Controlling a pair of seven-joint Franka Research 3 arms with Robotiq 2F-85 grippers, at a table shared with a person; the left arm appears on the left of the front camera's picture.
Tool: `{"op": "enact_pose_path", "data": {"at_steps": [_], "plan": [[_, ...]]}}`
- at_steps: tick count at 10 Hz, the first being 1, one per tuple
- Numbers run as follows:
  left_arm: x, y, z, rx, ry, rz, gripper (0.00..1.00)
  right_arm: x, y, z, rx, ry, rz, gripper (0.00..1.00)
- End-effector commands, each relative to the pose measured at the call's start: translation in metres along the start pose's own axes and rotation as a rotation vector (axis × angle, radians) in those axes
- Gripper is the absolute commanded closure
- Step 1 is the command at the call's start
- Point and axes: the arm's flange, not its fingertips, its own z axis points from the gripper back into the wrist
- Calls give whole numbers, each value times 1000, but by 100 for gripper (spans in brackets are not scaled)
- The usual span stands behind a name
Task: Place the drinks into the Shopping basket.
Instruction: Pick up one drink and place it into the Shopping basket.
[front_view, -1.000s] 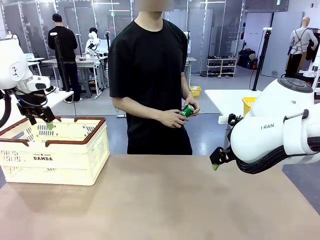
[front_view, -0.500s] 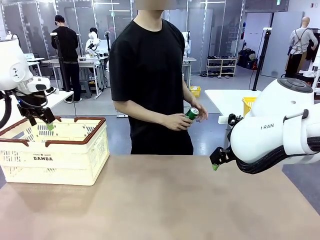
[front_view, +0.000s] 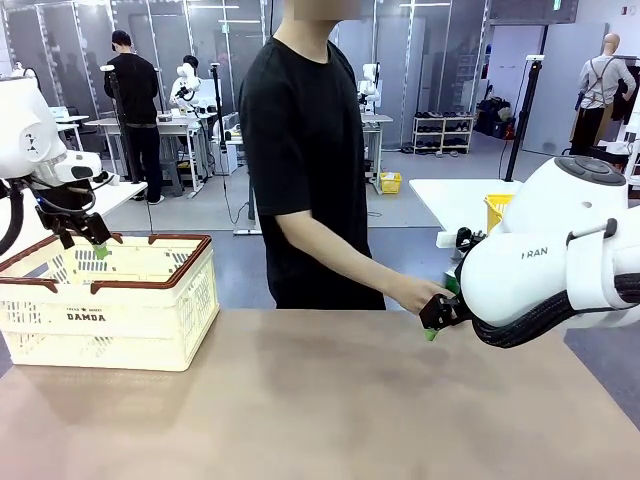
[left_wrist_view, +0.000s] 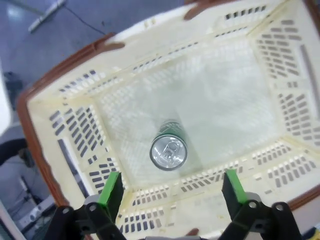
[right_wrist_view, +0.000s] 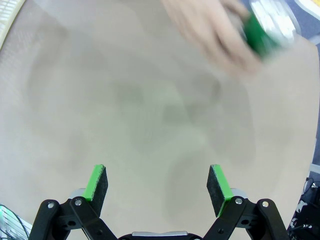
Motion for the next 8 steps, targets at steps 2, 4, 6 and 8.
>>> {"op": "enact_pose_path", "data": {"at_steps": [2,4,6,8], "plan": [[-11,-39,56,8,-29,-228,0,0,-1,0,4,0,-3,0],[-37,-66,81,-3,-3,-344,0,0,-1,0,4,0,-3,0],[-74,-89,97,36,32,-420,0,0,-1,0,4,0,-3,0],[-105,-103,100,45,49,-488,0,0,-1,0,4,0,-3,0]]}}
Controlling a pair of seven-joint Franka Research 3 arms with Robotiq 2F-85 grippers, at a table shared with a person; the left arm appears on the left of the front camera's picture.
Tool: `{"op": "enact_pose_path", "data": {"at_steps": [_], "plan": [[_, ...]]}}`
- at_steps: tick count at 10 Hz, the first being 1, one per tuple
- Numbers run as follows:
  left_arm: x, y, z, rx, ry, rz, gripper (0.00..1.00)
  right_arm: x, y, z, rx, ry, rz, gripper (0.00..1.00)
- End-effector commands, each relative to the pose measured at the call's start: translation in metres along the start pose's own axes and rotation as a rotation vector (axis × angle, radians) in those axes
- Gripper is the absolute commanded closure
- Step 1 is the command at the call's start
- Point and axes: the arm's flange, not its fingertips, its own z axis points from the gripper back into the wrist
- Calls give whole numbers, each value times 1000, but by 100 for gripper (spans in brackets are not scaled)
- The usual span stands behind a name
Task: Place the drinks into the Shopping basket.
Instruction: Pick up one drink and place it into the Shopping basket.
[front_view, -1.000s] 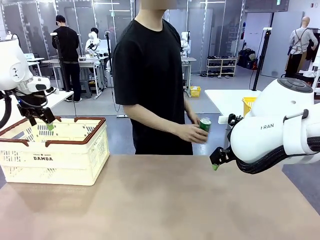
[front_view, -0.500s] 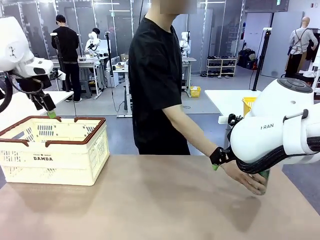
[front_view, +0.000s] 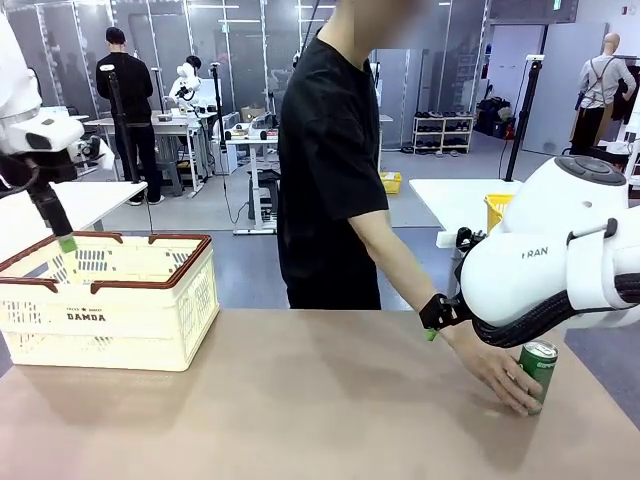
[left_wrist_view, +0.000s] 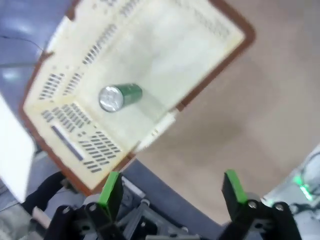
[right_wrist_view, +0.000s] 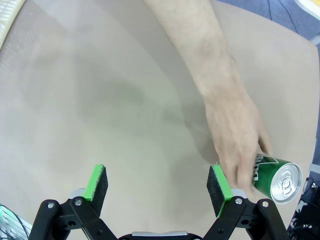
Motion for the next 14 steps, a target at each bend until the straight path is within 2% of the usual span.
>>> {"op": "enact_pose_path", "data": {"at_steps": [1,3,4,6,7,9,12,14], "plan": [[-23,-23,-3,30,22,-95,0,0,-1,0,4,0,-3,0],[-26,-23,-11,6,41,-140,0,0,-1,0,4,0,-3,0],[-26,-23,-18,-27,71,-204,0,0,-1,0,4,0,-3,0],[-21,-14,-31,-45,123,-230,0,0,-1,0,4,0,-3,0],[-24,-27,-20,-29,62,-173,0,0,-1,0,4,0,-3,0],[-24,-27,-20,-29,62,-173,0,6,-7,12,-36,-28,3,0],[-24,-27,-20,-29,62,-173,0,25,-31,43,-147,77,-94,0],[-24,-27,-20,-29,62,-173,0,30,-56,60,-170,97,-164,0]]}}
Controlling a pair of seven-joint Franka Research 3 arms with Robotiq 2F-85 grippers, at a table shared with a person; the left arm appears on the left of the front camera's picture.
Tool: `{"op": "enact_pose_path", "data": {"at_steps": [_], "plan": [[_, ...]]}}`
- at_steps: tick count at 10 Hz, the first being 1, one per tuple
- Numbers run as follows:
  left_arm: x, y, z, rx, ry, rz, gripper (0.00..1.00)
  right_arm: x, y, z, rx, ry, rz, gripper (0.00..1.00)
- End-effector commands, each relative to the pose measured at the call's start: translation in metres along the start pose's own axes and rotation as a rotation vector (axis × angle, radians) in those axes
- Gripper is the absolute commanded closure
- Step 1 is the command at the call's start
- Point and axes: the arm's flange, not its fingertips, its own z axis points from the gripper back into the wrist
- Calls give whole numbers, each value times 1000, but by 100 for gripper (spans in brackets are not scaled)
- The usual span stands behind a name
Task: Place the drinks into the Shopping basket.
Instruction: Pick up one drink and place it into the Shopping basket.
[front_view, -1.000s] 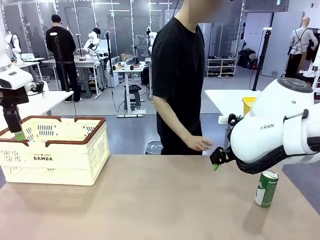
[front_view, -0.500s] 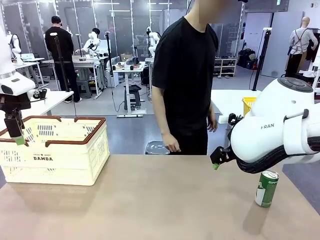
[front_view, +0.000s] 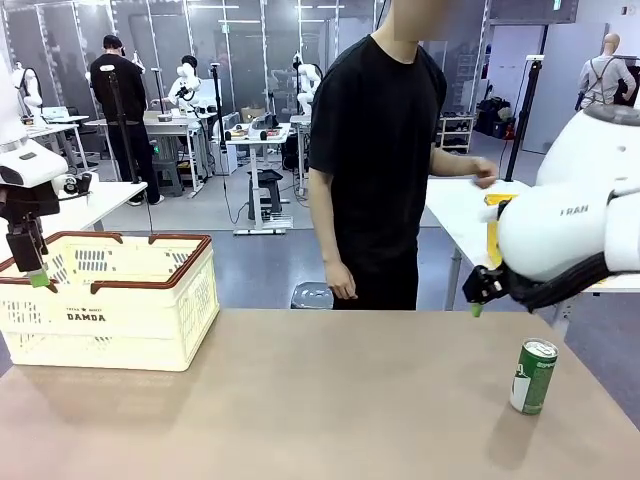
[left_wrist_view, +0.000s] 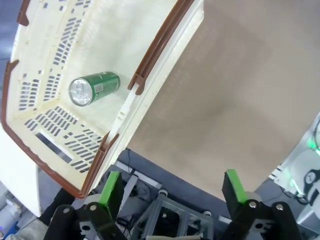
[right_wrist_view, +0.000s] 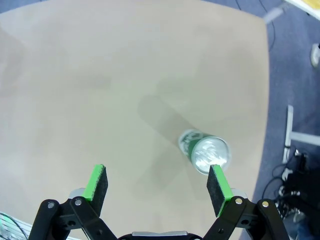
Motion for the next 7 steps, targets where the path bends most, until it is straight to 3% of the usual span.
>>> {"op": "enact_pose_path", "data": {"at_steps": [1,7], "plan": [[0,-2,1,-1,-5,19,0,3,-11,14,-33,35,-91,0],[0,-2,1,-1,-5,19,0,4,-54,14,-43,96,-134,0]]}}
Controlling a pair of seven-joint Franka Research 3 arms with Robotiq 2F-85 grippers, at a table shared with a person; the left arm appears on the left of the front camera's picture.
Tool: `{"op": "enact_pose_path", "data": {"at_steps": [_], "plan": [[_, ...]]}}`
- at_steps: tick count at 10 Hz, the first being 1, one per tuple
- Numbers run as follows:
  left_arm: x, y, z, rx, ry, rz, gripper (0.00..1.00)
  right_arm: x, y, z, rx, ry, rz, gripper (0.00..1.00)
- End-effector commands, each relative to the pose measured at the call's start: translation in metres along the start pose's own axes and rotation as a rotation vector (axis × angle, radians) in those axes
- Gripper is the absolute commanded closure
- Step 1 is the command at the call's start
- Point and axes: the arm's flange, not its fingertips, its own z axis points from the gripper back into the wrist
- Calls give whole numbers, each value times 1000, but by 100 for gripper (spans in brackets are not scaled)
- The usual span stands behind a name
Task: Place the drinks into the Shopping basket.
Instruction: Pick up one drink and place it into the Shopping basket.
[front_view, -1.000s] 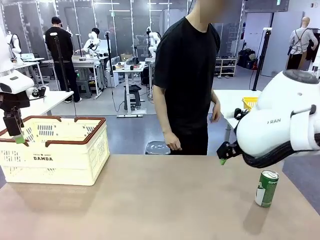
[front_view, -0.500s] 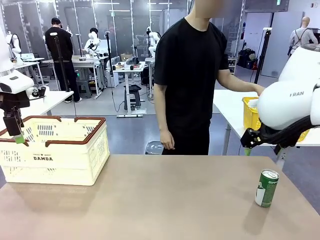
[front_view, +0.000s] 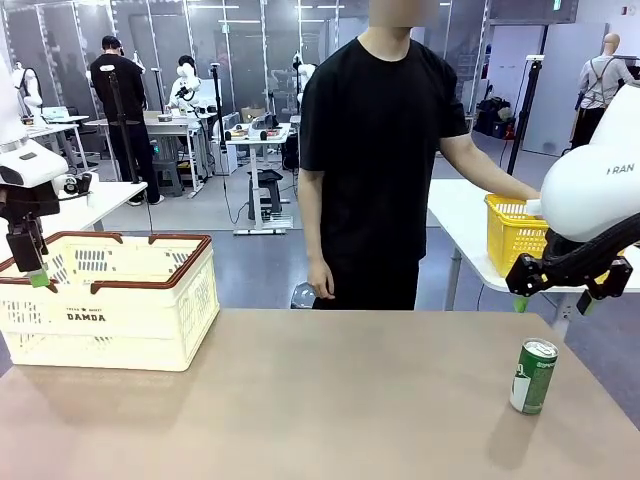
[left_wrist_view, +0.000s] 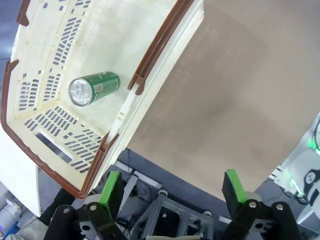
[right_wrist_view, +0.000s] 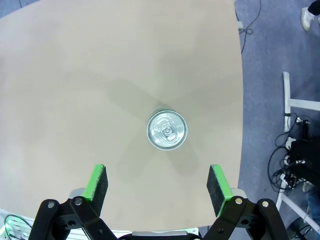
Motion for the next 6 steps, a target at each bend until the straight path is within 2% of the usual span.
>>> {"op": "enact_pose_path", "data": {"at_steps": [1,6], "plan": [[0,-2,1,-1,-5,19,0,5,-7,-4,-18,11,-2,0],[0,-2,1,-1,-5,19,0,7,-21,-48,9,89,-2,0]]}}
